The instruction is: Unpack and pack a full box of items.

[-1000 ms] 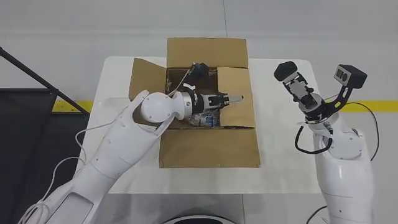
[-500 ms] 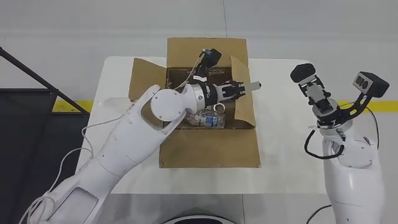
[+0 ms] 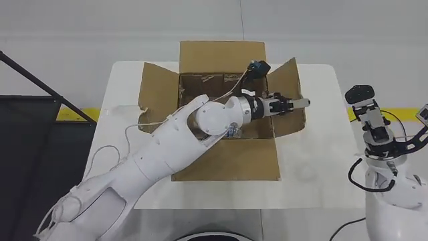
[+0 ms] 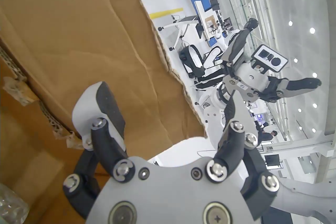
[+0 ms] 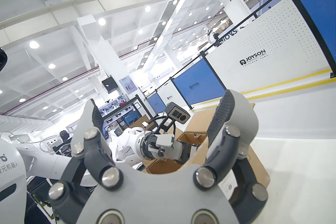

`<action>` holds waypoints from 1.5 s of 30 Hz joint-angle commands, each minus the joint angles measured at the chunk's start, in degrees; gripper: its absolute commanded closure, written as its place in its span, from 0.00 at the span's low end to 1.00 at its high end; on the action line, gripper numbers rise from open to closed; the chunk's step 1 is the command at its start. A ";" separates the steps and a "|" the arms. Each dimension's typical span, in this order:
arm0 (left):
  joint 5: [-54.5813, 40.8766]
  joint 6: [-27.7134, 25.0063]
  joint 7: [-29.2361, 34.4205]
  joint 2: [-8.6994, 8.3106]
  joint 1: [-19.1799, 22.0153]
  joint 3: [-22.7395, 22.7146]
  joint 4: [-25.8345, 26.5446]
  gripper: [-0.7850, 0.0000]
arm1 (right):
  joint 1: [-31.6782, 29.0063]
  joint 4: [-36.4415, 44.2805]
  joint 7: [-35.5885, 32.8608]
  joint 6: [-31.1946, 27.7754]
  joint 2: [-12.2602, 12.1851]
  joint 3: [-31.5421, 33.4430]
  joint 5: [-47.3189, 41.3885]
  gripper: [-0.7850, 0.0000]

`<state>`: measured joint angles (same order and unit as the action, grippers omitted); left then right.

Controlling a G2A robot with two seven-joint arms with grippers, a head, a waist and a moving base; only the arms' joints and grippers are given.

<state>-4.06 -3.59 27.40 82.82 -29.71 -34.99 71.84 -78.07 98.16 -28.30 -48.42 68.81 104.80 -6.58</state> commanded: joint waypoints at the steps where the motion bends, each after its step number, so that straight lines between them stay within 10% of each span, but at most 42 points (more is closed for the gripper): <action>1: -0.60 0.49 0.59 0.85 0.74 0.92 -1.80 0.00 | -0.76 0.30 0.29 -0.11 -0.09 0.39 -0.11 0.00; 12: -0.81 0.96 1.87 3.22 1.98 1.06 -5.94 0.00 | -1.95 0.66 0.45 0.16 -0.57 0.03 -0.35 0.00; 20: 2.61 2.08 3.58 0.53 -1.40 -7.45 4.10 0.00 | 0.52 -0.71 -1.65 3.96 -0.97 -2.91 1.70 0.00; 33: 14.93 8.74 11.16 -7.71 -25.44 -37.05 41.74 0.00 | 6.45 -2.60 -3.21 11.55 -1.13 -11.19 10.29 0.00; 45: 14.45 0.79 9.84 -10.31 -47.07 -59.25 56.36 0.00 | 8.27 -5.40 -0.19 21.89 -0.95 -16.45 19.15 0.00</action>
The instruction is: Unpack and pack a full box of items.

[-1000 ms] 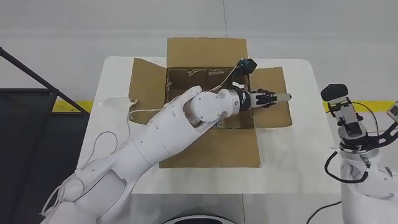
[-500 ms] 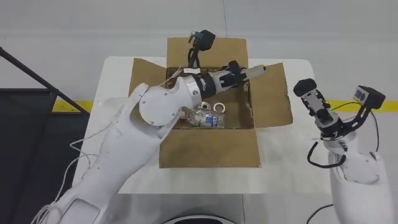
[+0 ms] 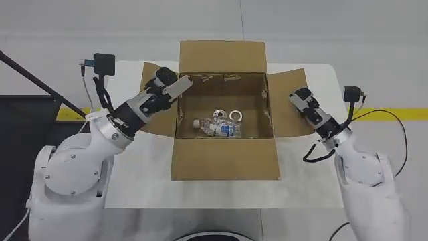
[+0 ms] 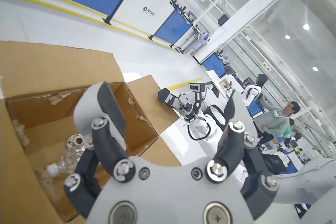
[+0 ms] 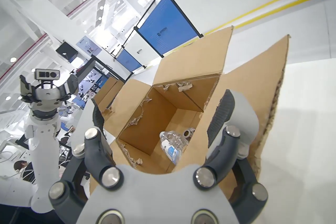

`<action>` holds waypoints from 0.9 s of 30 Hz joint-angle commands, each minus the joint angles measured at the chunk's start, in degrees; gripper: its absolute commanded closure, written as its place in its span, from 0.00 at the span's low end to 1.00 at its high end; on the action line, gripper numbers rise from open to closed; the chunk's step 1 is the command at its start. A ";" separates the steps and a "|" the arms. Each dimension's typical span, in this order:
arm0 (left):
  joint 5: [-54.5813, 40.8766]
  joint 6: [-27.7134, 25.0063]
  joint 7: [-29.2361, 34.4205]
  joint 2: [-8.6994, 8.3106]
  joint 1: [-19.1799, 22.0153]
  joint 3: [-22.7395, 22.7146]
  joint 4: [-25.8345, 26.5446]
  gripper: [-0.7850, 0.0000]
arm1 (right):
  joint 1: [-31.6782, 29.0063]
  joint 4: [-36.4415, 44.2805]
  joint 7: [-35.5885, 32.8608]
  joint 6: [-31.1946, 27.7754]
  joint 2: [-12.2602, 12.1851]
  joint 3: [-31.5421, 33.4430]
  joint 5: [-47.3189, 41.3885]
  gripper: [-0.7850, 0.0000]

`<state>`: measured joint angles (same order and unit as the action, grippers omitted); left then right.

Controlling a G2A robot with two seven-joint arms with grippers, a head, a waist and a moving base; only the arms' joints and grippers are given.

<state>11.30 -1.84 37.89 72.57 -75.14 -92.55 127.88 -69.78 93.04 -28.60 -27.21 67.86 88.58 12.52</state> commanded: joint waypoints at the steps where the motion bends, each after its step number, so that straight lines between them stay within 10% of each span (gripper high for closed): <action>1: -1.68 -1.77 -1.11 -0.14 -2.85 -3.02 0.62 0.00 | 0.01 -0.51 0.23 1.47 0.01 -0.46 0.36 0.00; 27: -5.47 -5.86 -1.70 -0.72 -7.09 -8.15 1.98 0.00 | 3.26 -3.49 -4.20 7.86 0.22 -8.58 -0.61 0.00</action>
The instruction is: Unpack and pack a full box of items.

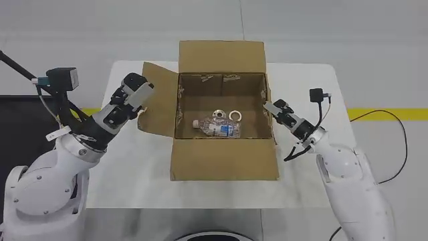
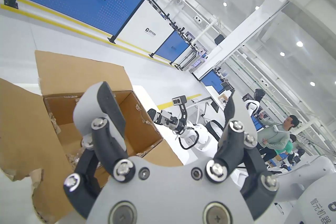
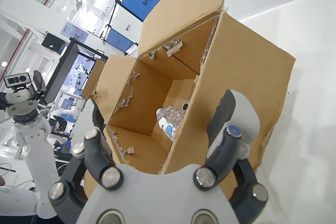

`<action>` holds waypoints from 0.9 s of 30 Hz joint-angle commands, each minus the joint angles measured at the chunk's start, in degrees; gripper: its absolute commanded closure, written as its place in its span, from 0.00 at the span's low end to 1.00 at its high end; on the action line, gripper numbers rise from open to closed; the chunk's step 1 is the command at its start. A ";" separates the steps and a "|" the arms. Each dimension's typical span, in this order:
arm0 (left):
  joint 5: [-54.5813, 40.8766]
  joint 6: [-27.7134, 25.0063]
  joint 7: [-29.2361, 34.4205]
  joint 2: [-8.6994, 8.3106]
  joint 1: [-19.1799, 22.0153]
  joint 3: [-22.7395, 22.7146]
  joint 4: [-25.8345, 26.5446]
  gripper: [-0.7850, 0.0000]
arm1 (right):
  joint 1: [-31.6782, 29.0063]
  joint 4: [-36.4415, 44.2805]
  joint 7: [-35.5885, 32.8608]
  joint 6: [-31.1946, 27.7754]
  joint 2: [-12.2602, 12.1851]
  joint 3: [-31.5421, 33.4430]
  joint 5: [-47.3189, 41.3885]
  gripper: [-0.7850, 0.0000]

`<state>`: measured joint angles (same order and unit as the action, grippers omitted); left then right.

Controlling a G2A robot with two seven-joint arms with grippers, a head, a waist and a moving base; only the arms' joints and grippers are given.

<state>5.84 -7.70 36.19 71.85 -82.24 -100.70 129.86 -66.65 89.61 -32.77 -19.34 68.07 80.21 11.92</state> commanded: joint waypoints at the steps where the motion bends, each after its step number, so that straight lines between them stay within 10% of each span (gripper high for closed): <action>1: 0.00 0.00 0.00 0.00 0.00 0.00 0.00 0.00 | 0.30 -0.13 -0.04 0.02 0.02 -0.44 -0.03 0.00; 17: -0.01 0.00 -0.29 0.01 -0.04 -0.02 -0.02 0.00 | 2.02 6.40 3.41 0.43 -0.44 0.84 4.06 0.00; 27: -3.41 -0.42 -7.21 -0.05 -5.57 -5.52 -0.93 0.00 | 16.27 6.89 -13.57 -0.83 -0.23 -9.22 10.99 0.00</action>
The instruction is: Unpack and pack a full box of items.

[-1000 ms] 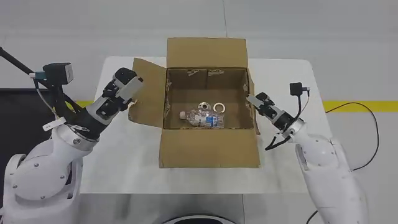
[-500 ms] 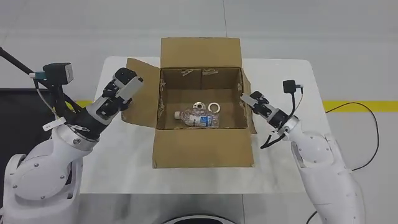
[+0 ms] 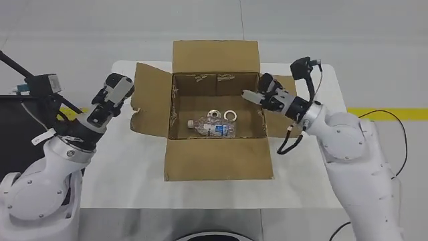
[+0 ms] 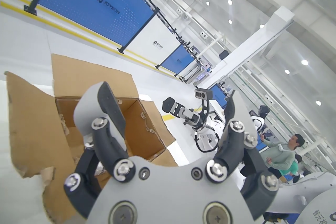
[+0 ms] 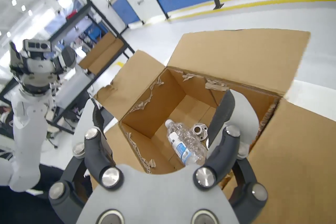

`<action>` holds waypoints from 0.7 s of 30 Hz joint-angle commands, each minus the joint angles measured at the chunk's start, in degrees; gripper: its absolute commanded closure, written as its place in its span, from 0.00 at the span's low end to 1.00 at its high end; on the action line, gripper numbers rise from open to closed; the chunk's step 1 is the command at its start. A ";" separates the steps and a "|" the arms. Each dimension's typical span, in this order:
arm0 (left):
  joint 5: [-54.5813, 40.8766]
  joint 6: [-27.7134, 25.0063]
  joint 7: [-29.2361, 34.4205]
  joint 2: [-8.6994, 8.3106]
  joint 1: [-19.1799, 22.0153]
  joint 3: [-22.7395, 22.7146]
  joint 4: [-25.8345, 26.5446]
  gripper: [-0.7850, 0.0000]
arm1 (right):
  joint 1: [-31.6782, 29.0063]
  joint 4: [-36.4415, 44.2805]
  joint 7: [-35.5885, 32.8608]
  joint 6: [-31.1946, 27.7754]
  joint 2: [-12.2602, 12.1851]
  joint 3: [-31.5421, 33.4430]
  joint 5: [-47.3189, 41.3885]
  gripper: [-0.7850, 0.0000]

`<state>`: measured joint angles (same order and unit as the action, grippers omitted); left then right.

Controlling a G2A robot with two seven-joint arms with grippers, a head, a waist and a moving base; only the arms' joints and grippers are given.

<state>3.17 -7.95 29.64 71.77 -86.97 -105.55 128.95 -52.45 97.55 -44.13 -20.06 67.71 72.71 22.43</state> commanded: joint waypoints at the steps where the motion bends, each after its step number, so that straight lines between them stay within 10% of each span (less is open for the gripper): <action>1: -1.24 -0.38 -1.12 0.03 -1.71 -1.35 -0.03 0.00 | 3.94 -2.46 -3.80 0.19 0.31 -3.32 1.00 0.00; 8: -4.45 -0.78 -4.44 0.21 -7.42 -4.86 -0.38 0.00 | 13.93 -10.53 -12.79 3.34 1.90 -12.51 0.16 0.00; 21: -4.57 -0.78 -4.55 0.22 -7.65 -4.96 -0.41 0.00 | 14.22 -9.50 -13.14 4.82 2.24 -16.03 5.78 0.00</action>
<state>-1.40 -8.73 25.09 72.00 -94.61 -110.50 128.55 -38.67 87.77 -56.77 -16.06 69.78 58.35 24.97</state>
